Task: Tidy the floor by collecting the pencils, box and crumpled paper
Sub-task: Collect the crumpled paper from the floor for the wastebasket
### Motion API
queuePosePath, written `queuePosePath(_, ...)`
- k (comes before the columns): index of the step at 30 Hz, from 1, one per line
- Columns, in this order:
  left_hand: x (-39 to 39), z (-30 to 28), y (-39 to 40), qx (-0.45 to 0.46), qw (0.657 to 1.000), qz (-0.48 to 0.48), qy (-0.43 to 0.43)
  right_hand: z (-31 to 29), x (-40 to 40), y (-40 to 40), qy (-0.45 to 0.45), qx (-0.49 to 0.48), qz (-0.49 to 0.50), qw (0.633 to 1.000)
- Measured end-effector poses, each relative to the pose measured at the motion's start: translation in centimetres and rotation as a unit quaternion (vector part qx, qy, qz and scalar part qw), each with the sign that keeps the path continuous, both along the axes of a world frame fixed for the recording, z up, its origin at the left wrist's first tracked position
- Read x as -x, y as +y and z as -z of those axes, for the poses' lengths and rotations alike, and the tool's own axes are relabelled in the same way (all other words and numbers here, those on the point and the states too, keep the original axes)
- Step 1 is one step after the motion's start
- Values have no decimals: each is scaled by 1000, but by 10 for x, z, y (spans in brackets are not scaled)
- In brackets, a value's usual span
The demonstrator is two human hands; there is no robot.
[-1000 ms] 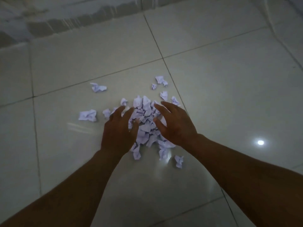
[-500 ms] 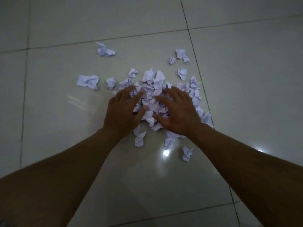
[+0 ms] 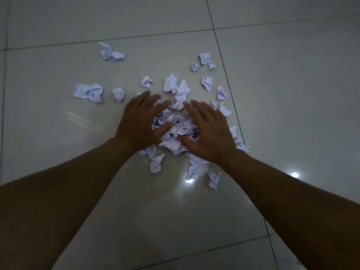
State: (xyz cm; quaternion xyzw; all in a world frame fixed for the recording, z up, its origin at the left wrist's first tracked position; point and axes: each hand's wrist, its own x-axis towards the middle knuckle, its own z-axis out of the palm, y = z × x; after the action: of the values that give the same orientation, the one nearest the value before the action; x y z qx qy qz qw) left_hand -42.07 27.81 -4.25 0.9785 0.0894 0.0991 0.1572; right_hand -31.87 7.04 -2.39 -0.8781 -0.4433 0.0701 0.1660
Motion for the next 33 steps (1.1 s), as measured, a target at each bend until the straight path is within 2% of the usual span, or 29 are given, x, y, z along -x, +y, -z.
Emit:
queuePosePath(4,11,-9,-5,16,1000,-1,-10,-11,8,-9,-34,-23,18,999)
queuePosePath(9,26,-13,-9,5,997,57,59,-12,13,-24,-7,47,2,999)
queuePosePath(13,26,-2,-15,-41,994,86,51,0,15,-27,-23,85,-22,996)
queuePosePath(18,23,3,-11,-80,993,85,13,15,16,-20,-73,29,-12,997)
queuePosePath(22,16,1,-16,-78,995,58,4,19,12,-12,-112,-27,4,993)
queuePosePath(29,1,1,-25,-90,995,38,-7,19,7,-6,-101,-3,16,995)
queuePosePath(33,-4,4,-25,-104,992,60,-30,20,6,0,-117,-36,26,992)
